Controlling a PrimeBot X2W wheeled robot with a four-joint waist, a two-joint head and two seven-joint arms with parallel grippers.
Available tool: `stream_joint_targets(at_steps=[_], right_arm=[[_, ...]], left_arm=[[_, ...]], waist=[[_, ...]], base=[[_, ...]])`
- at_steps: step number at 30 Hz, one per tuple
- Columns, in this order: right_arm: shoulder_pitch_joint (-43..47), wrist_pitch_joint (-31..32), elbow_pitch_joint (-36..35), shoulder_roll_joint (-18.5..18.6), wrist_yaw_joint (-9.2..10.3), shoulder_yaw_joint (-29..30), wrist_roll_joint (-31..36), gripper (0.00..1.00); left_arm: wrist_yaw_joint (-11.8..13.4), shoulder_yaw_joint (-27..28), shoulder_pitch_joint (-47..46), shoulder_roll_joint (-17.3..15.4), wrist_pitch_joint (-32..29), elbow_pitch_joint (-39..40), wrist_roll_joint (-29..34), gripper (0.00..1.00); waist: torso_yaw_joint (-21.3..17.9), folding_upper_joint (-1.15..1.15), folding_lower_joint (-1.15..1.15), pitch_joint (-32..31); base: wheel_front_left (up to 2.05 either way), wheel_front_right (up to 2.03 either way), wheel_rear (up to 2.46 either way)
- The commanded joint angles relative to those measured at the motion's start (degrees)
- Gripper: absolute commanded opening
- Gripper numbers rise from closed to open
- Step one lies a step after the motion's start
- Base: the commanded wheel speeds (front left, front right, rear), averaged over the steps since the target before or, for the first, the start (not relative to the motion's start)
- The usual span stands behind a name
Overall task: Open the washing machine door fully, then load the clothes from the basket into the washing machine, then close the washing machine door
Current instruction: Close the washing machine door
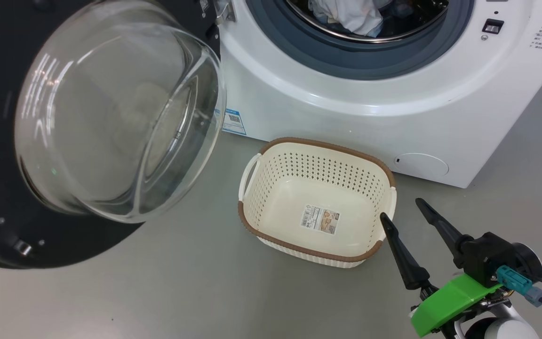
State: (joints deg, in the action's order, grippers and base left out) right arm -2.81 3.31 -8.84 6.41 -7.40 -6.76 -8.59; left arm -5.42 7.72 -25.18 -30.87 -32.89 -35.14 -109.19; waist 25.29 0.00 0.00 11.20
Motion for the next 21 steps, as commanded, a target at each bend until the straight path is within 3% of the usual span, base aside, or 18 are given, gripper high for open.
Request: stream_joint_targets(at_steps=[1,21], right_arm=[[-1.5,-0.7,-1.5,-0.4,-0.09,-1.3,-0.2,1.0],[-0.1,-3.1,-1.1,-2.2,-0.09,0.7,-0.1,1.0]], left_arm=[[-1.1,1.0,0.1,-1.9,-1.7,2.6,-0.4,0.0],[-1.7,-0.7,12.6,1.6,-10.2,22.0,-2.3,0.0]], waist=[[-0.1,0.0,0.0,-0.1],[-3.5,0.0,0.0,-2.2]], base=[[0.0,0.0,0.0],[0.0,0.0,0.0]])
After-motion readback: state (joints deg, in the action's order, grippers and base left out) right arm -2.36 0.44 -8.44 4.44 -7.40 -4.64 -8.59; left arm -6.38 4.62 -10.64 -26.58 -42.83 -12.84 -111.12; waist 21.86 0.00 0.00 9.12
